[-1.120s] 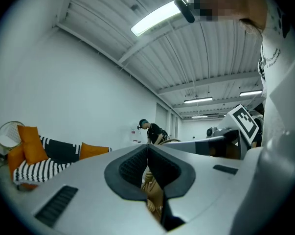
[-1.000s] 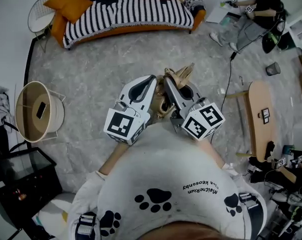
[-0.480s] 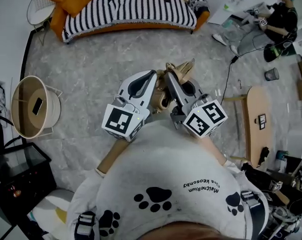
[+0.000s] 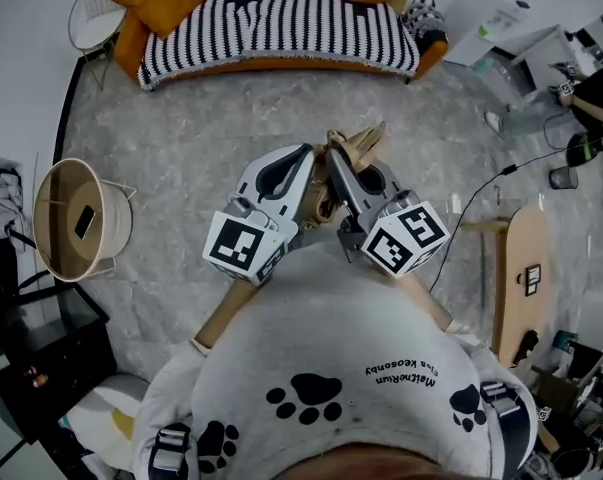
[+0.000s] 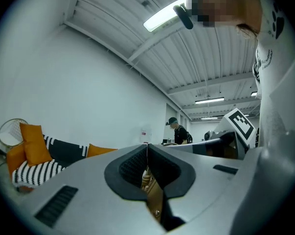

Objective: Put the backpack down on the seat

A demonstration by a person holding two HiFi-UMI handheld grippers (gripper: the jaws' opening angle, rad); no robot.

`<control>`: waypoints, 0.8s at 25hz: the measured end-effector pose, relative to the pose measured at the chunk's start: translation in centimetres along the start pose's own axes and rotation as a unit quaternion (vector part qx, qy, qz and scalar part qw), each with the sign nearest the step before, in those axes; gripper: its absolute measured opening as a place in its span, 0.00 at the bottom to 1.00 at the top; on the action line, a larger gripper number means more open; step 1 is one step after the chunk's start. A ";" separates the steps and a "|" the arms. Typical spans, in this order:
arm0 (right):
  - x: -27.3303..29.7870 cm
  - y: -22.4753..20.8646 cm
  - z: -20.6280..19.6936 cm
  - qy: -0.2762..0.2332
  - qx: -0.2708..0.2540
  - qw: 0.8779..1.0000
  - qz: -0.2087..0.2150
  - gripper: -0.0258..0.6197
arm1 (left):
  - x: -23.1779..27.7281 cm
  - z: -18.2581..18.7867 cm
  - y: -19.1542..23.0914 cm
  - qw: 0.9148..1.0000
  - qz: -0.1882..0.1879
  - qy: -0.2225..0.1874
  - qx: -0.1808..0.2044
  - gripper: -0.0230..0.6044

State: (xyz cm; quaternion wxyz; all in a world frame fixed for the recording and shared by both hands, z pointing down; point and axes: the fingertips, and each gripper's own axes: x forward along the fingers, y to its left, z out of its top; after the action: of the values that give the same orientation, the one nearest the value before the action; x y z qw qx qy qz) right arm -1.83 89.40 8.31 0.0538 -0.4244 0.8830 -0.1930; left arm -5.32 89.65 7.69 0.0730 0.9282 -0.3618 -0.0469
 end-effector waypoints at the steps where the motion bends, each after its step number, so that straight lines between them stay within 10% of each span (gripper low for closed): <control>1: 0.9 -1.2 0.6 0.003 -0.003 1.000 0.000 0.09 | 1.3 0.2 0.9 1.000 0.003 -0.002 -0.003 0.07; 20: 6.4 -18.4 7.8 -0.004 -0.015 1.000 -0.003 0.09 | 19.8 -0.7 5.3 1.000 0.014 0.017 -0.004 0.07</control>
State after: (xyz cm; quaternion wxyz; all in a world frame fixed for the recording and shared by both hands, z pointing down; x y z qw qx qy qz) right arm 9.54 71.75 8.70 0.0508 -0.4288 0.8842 -0.1784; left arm 5.80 72.45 8.63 0.0833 0.9234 -0.3735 -0.0312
